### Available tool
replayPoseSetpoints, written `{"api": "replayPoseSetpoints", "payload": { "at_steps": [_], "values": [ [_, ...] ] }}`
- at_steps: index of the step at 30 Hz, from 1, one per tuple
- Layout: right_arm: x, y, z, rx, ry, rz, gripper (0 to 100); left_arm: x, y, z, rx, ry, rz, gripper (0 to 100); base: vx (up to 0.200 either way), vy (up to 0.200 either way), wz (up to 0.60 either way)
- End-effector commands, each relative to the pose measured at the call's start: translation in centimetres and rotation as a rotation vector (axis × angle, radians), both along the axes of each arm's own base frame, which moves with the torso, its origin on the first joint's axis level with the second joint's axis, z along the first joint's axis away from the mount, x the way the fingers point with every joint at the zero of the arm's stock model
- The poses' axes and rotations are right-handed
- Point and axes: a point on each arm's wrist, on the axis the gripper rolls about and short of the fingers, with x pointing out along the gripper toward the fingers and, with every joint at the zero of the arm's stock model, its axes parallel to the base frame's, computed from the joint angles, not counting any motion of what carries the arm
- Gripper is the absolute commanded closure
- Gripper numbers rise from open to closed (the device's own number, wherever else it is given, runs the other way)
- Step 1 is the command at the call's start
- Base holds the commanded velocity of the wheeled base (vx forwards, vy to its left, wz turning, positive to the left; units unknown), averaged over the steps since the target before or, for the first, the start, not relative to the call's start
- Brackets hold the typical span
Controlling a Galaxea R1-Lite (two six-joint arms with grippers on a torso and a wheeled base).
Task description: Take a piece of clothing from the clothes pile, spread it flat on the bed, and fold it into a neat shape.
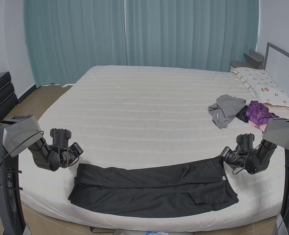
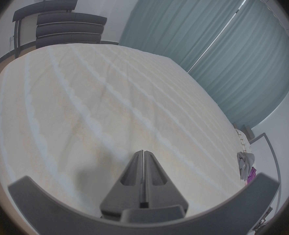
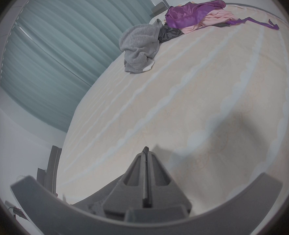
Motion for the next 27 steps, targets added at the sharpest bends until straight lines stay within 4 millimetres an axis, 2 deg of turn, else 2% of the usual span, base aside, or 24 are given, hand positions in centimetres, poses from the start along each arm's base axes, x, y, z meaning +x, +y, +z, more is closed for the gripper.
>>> {"api": "replayPoseSetpoints", "payload": {
  "at_steps": [1,12,13,18,23,27],
  "values": [
    [-0.1,-0.2,0.5,0.001,-0.024,-0.007,100,0.9,-0.1,-0.3,-0.001,-0.017,0.001,100,0.000,0.000,0.00],
    [-0.5,-0.1,-0.1,0.000,-0.008,-0.005,100,0.1,-0.1,-0.7,-0.015,0.057,-0.029,100,0.000,0.000,0.00],
    [-0.5,-0.1,-0.1,0.000,-0.008,-0.005,100,0.0,-0.1,-0.5,-0.023,0.055,-0.037,0,0.000,0.000,0.00],
    [-0.5,-0.1,-0.2,-0.001,-0.004,-0.003,100,-1.5,-0.3,0.4,-0.102,0.072,-0.158,0,0.000,0.000,0.00],
    [-0.6,0.0,-0.2,-0.002,-0.002,-0.001,100,-3.1,-0.3,-0.9,0.008,0.124,-0.299,0,0.000,0.000,0.00],
    [-0.6,0.0,-0.2,-0.002,0.000,-0.001,100,-3.3,-0.4,-1.0,0.031,0.130,-0.325,0,0.000,0.000,0.00]
  ]
}}
